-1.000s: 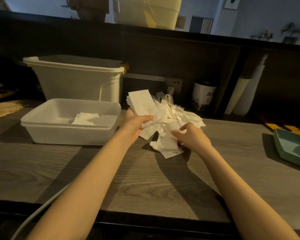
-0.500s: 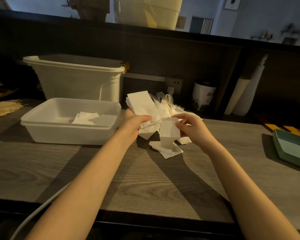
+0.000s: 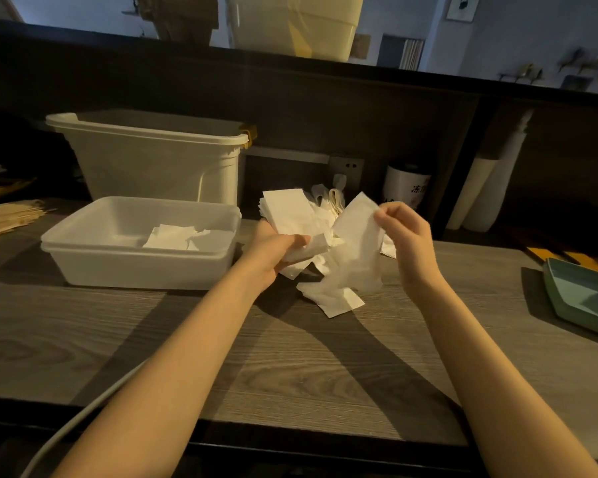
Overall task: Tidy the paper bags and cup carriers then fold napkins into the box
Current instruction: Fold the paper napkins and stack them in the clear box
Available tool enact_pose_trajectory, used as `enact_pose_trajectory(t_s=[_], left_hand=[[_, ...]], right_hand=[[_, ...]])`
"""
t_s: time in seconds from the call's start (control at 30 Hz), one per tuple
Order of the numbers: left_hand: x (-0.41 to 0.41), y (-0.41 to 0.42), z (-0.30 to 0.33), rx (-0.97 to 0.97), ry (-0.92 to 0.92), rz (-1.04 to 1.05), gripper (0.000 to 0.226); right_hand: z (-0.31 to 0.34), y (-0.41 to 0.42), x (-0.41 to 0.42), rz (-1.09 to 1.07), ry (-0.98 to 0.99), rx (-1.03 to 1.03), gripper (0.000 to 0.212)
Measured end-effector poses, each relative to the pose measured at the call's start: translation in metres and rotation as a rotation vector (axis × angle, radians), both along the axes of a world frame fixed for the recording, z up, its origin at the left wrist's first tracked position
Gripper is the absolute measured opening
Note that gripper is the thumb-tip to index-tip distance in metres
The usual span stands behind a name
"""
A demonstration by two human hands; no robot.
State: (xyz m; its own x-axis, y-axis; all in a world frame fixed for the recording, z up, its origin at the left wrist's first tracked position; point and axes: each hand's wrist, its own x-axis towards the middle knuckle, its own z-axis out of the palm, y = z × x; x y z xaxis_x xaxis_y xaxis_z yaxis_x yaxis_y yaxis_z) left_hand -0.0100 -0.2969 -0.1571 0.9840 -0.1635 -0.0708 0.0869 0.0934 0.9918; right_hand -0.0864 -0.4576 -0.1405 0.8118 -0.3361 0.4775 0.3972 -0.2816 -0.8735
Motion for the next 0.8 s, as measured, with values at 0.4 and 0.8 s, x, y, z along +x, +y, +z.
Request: enact_pose_trajectory(t_s=[0.4, 0.8], left_hand=[[-0.012, -0.007, 0.002, 0.073, -0.093, -0.151, 0.069], [-0.002, -0.006, -0.005, 0.153, -0.112, -0.071, 0.073]], right_hand=[[0.002, 0.009, 0.002, -0.010, 0.045, 0.234, 0.011], [-0.021, 0.002, 0.016, -0.292, 0.289, -0.087, 0.042]])
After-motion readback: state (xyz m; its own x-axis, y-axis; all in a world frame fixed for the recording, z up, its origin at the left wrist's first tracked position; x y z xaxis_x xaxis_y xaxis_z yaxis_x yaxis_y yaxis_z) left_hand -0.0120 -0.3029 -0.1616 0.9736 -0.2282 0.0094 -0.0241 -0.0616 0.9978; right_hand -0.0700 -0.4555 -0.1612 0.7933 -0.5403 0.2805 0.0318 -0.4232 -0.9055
